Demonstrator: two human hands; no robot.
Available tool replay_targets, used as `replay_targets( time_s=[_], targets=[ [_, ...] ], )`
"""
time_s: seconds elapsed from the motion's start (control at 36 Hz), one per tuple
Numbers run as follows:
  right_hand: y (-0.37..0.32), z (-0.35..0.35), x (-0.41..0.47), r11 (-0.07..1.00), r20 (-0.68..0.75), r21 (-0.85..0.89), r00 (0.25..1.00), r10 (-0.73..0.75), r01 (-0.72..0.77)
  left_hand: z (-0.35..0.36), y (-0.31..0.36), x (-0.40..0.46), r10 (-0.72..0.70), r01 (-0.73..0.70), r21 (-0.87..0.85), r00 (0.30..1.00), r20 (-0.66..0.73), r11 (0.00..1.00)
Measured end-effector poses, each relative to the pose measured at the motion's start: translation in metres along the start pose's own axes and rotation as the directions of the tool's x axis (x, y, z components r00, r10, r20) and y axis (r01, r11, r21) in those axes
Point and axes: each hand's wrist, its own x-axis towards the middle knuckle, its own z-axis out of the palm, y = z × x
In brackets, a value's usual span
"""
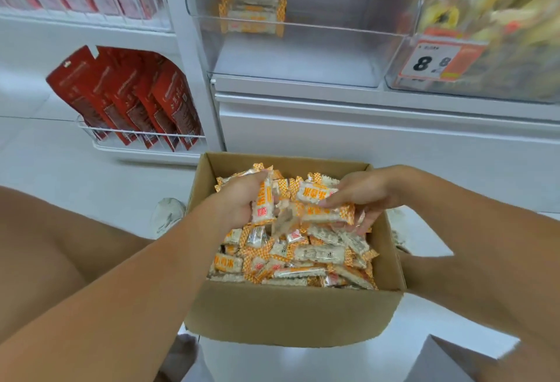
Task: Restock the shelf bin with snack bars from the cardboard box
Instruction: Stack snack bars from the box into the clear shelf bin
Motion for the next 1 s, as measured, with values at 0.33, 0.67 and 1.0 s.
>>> replay_targets(
  time_s=[0.33, 0.67, 1.0],
  targets=[
    [-0.069, -0.063, -0.085, 0.756, -0.252, 0.450, 0.880, -0.403, 0.475, 0.054, 0.138, -0.053, 0.348, -0.340, -0.155, 0.937, 0.028, 0.927],
    [-0.139, -0.107, -0.082, 0.543, -0.451, 0.312, 0.624, -0.638, 0.780, 0.077, 0.230, -0.075, 0.634, -0.628, -0.117, 0.727, 0.265, 0.769],
    [-0.174, -0.116, -0.060, 0.676, -0.425, -0.097, 0.583, -0.692, 0.731, 0.084, 0.259, -0.039, 0.717, -0.683, -0.222, 0.679, 0.159, 0.696]
  ],
)
